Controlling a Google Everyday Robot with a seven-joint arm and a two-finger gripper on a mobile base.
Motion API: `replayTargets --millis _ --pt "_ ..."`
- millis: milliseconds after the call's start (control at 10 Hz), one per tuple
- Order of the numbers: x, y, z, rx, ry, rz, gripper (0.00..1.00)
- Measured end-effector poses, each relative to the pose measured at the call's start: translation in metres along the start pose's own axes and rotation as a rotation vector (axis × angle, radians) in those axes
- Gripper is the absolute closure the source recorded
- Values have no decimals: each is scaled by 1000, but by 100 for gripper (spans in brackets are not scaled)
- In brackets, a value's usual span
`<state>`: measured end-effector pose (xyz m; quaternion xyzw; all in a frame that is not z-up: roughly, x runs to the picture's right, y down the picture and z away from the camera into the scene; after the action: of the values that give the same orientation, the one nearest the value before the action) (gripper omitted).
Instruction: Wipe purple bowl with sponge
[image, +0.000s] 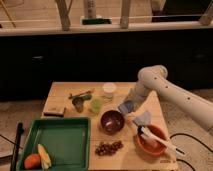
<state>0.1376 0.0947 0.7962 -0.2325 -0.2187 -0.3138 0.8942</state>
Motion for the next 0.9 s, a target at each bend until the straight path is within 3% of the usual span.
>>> replayTargets --millis 400,500,600,900 --pt "-35 -15 -2 -14 17 -151 100" --pt "-51 -21 1 -21 11 -219 100" --pt "-72 -21 4 -30 1 -310 100" --pt "-104 0 7 -54 -18 -444 100"
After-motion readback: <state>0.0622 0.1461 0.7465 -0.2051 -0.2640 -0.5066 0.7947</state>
